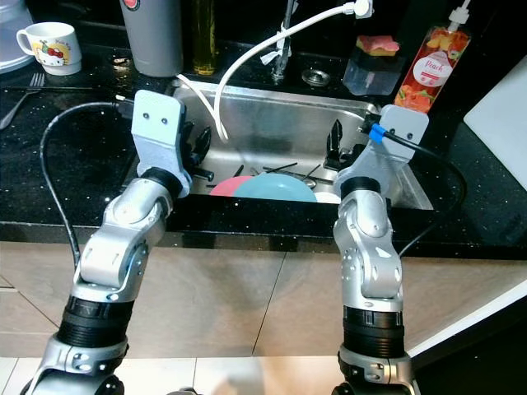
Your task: Kitchen organization
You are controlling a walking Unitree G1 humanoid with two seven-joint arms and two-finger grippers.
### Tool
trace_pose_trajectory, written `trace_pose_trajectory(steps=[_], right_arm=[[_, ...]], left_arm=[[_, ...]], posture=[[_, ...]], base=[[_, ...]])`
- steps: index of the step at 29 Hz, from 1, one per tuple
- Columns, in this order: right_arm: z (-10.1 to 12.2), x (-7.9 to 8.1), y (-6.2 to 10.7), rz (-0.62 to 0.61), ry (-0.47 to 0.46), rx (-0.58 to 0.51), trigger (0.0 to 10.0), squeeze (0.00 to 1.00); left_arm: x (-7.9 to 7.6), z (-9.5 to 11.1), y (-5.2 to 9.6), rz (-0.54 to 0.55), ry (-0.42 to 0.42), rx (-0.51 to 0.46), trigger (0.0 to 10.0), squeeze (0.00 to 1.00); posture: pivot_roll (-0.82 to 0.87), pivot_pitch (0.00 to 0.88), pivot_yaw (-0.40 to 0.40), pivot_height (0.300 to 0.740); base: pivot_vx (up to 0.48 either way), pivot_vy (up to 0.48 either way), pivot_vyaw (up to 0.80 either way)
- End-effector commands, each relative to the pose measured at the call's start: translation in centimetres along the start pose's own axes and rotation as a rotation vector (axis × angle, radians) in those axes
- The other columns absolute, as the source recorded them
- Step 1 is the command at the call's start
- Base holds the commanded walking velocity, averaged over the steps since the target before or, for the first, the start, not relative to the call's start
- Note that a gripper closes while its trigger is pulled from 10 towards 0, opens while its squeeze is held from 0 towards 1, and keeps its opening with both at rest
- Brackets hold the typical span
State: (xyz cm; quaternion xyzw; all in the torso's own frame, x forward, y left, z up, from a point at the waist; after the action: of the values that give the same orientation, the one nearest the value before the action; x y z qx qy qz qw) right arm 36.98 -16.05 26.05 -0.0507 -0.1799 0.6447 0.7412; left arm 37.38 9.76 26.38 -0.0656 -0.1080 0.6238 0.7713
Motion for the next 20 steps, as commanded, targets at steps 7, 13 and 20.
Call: trace_pose_trajectory(steps=[7, 13, 20], right_arm=[[-0.5, -0.8, 0.2, -0.026, 0.0, 0.015, 10.0, 0.0], [0.1, -0.7, 0.1, -0.007, 0.04, -0.01, 10.0, 0.0], [4.6, -1.1, -1.1, -0.009, 0.116, -0.162, 10.0, 0.0]], left_arm=[[0.2, -0.3, -0.2, 0.024, 0.013, 0.019, 10.0, 0.0], [0.4, 3.4, 0.0, -0.012, -0.111, -0.142, 10.0, 0.0], [-2.7, 8.0, 0.6, -0.219, -0.182, -0.297, 10.0, 0.0]], posture=[[0.21, 0.05, -0.113, 0.74], [0.22, 0.056, -0.124, 0.74], [0.23, 0.059, -0.129, 0.74]], base=[[0.0, 0.0, 0.0], [0.0, 0.0, 0.0], [0.0, 0.0, 0.0]])
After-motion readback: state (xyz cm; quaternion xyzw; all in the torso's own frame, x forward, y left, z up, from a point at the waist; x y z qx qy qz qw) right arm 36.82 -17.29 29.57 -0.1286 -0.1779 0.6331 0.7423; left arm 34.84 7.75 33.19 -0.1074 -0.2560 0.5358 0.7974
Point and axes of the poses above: a point about 5 cm out from each wrist's last joint towards the gripper, its own y axis pointing back from the gripper into the wrist, its own z axis along the axis of the wrist's last joint, x = y × z, the point moved 5 cm from there along -y, pointing out of the wrist towards the gripper, and after that the axes turned 3 degrees about y, right-handed, at the moved point
